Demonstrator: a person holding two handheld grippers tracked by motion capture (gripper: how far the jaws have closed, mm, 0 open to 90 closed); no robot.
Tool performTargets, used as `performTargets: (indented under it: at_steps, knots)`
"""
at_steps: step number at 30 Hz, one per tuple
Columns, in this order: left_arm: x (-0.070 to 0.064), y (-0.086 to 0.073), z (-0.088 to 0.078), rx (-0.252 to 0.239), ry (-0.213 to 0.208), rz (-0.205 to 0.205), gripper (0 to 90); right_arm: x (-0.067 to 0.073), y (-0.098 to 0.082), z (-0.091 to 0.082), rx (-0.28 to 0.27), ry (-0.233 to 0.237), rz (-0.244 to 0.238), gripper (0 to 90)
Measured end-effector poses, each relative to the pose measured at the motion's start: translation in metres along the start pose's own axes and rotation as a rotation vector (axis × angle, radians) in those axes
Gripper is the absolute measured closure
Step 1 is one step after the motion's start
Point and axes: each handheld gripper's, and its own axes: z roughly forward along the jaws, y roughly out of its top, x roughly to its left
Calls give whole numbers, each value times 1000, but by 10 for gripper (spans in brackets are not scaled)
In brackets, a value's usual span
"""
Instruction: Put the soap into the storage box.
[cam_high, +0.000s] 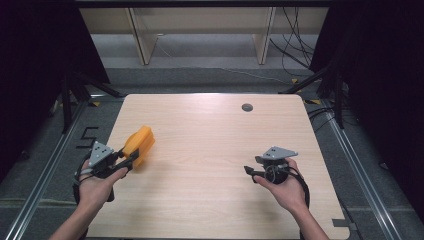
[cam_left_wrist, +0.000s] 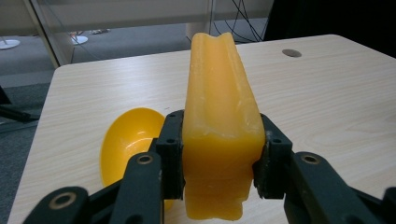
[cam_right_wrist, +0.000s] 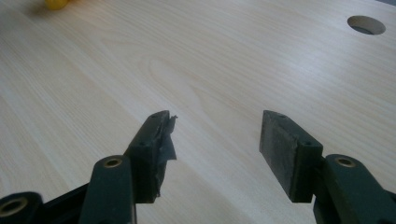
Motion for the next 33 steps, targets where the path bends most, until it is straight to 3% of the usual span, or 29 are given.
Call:
performTargets:
  at_steps: [14,18,24,26,33]
  knots:
    - [9,1,6,-1,64,-30,605,1,0,1,9,5,-2,438]
    - [12,2,8,4,100,-44,605,1,0,2,-8,0,-6,437]
    - [17,3,15,2,141,-51,605,1,0,3,-11,-4,-9,438]
    - [18,3,19,1,152,-54,604,2,0,2,4,8,11,438]
    - [21,1,27,3,184,-56,605,1,0,3,-6,-1,-11,438]
